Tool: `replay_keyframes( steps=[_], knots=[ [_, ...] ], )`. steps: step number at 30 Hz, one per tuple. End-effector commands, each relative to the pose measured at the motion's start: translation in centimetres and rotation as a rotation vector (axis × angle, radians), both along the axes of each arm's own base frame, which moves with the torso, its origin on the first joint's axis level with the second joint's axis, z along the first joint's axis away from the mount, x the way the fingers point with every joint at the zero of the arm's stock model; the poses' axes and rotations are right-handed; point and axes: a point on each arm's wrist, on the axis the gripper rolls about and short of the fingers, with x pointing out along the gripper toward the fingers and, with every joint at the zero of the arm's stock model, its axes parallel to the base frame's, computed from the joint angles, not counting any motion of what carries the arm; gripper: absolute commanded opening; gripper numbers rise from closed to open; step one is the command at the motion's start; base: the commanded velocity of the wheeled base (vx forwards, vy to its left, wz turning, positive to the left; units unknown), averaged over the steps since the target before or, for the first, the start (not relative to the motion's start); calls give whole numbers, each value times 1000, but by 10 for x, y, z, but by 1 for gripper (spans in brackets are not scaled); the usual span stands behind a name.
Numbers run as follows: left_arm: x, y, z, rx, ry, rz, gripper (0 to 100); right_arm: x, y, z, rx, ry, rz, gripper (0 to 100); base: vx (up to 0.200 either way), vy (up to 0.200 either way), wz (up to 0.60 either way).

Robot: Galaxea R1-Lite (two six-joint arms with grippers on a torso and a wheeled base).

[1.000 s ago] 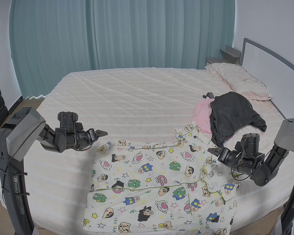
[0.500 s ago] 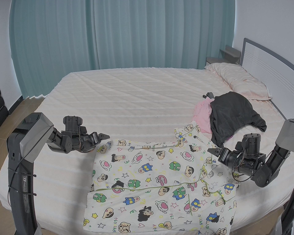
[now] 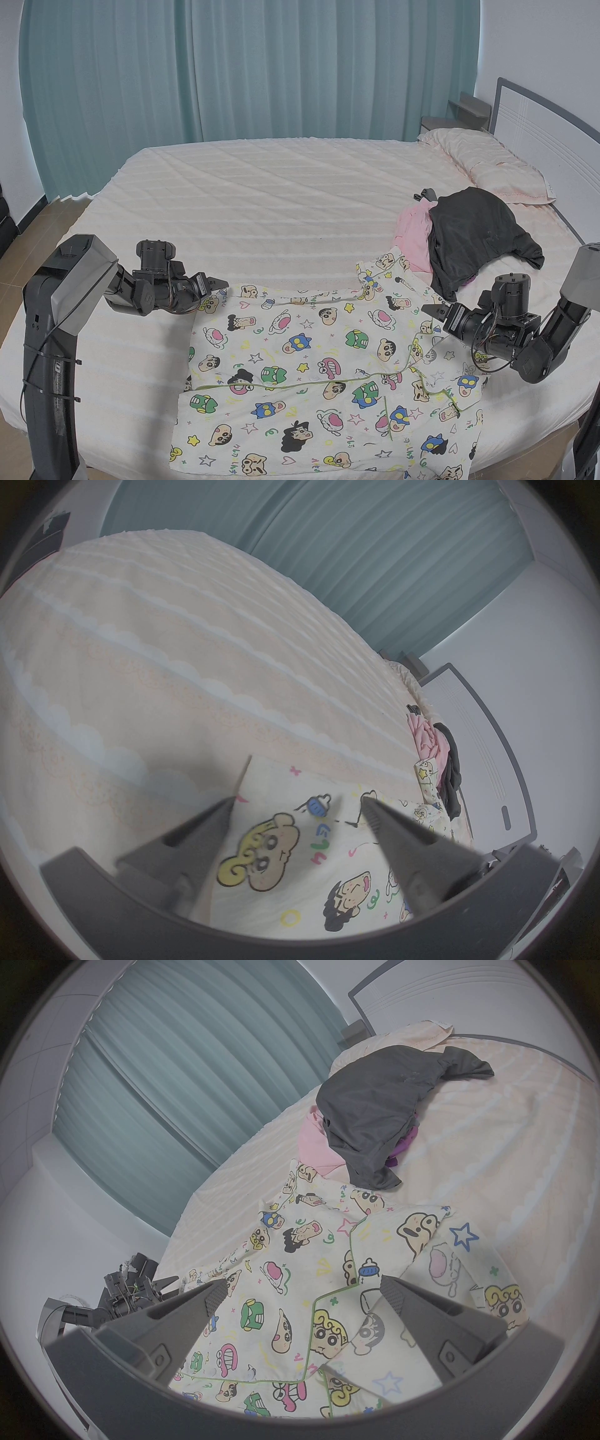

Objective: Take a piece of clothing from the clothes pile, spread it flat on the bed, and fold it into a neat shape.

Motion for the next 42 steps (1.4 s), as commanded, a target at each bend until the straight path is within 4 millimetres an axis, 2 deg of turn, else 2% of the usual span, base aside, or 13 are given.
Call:
replay_keyframes(
  steps=[1, 10, 13, 21, 28, 42],
  knots=[
    [-2, 2, -3, 3, 13, 8, 0, 0, 0, -5, -3, 15, -3, 100, 0, 0, 0],
    [-3, 14, 8, 2, -4, 40, 0, 2, -1, -4, 0, 9, -5, 100, 0, 0, 0],
    [-1, 16, 21, -13, -29, 54, 0, 2, -1, -8, -1, 23, -8, 100, 0, 0, 0],
    [13, 17, 38, -11, -90, 144, 0, 3, -1, -13, -3, 36, -12, 100, 0, 0, 0],
    [26, 22, 36, 13, -36, 185, 0, 4, -1, -13, -5, 35, -12, 100, 0, 0, 0],
    [37, 29, 30, 33, -28, 226, 0, 7, 0, -18, 4, -6, -14, 100, 0, 0, 0]
  ],
)
